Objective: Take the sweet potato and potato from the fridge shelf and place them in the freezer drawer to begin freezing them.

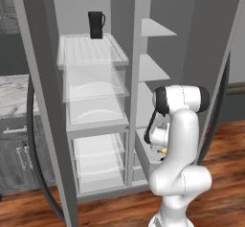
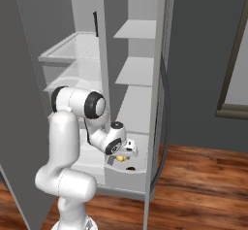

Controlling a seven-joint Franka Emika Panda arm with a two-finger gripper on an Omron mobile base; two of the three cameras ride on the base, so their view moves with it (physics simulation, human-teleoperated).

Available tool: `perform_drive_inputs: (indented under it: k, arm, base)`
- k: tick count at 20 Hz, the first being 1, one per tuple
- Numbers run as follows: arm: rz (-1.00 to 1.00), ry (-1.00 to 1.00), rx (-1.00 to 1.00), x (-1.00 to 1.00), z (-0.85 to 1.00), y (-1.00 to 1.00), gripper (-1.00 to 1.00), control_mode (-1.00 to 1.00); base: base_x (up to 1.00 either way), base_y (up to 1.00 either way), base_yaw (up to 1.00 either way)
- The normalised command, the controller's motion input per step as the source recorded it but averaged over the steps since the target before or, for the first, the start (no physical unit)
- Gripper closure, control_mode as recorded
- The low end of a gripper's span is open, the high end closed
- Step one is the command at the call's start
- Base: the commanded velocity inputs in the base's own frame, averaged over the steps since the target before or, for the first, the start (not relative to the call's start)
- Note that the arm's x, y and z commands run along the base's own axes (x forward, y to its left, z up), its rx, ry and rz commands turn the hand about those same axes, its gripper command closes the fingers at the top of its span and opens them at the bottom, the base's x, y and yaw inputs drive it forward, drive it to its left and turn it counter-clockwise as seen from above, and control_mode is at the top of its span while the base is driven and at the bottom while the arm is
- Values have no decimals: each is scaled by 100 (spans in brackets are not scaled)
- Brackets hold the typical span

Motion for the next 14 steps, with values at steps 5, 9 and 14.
perform_drive_inputs:
  k: [5, 9, 14]
  arm:
    - [0, 0, 0, 33, -32, -5, 100, -100]
    - [0, 0, 0, 38, -31, 0, 100, -100]
    - [0, 0, 0, 42, -41, 0, 100, -100]
  base:
    - [0, 0, 0]
    - [0, 0, 0]
    - [0, 0, 0]
